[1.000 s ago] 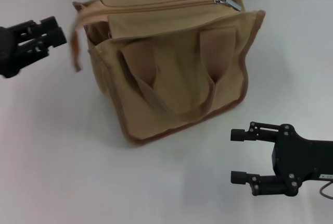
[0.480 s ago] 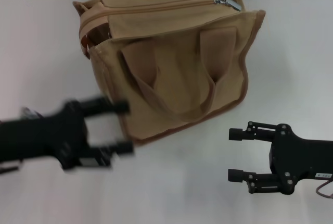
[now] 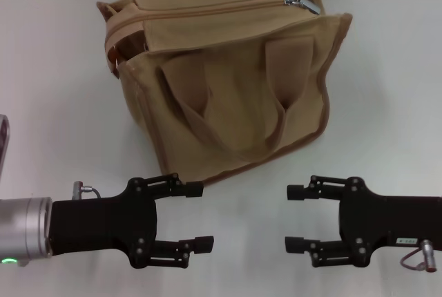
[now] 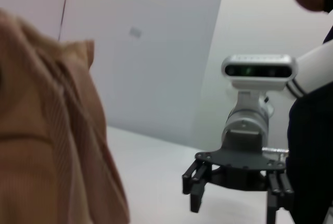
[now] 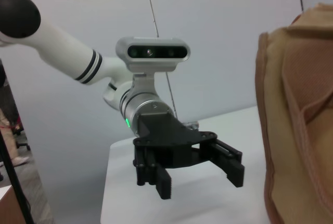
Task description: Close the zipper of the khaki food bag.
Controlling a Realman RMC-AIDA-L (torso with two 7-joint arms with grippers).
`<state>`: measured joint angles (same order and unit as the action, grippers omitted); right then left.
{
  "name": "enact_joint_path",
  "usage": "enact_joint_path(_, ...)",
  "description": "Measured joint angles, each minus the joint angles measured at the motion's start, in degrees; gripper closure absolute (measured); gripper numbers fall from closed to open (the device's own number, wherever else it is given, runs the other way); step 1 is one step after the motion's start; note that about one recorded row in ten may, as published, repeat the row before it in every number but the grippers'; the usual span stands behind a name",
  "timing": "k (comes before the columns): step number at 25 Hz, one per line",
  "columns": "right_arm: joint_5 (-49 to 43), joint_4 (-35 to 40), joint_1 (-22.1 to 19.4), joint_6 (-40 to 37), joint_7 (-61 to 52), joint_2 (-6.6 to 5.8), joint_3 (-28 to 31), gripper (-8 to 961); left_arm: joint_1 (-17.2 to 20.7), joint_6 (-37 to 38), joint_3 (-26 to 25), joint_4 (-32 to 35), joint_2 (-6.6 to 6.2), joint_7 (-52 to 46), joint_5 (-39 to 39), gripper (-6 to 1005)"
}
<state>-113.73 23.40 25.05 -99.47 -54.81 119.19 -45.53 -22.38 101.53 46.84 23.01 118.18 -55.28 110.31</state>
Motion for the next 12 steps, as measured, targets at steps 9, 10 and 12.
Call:
enact_joint_path(9,0.00,-0.72,0.49,1.29,0.06,0.01,-0.84,185,-0.20,-0.82,0.07,-0.13,-0.09,-0.01,1.11,155)
enact_joint_path(10,0.00,-0.72,0.49,1.29,0.06,0.01,-0.84,185,-0.21,-0.77,0.07,-0.13,-0.11,-0.01,1.18,155)
enact_joint_path(12,0.00,-0.73,0.50,1.30,0.07,0.00,-0.86,185,-0.21,-0.71,0.09,-0.15,-0.11,-0.02,1.25,155)
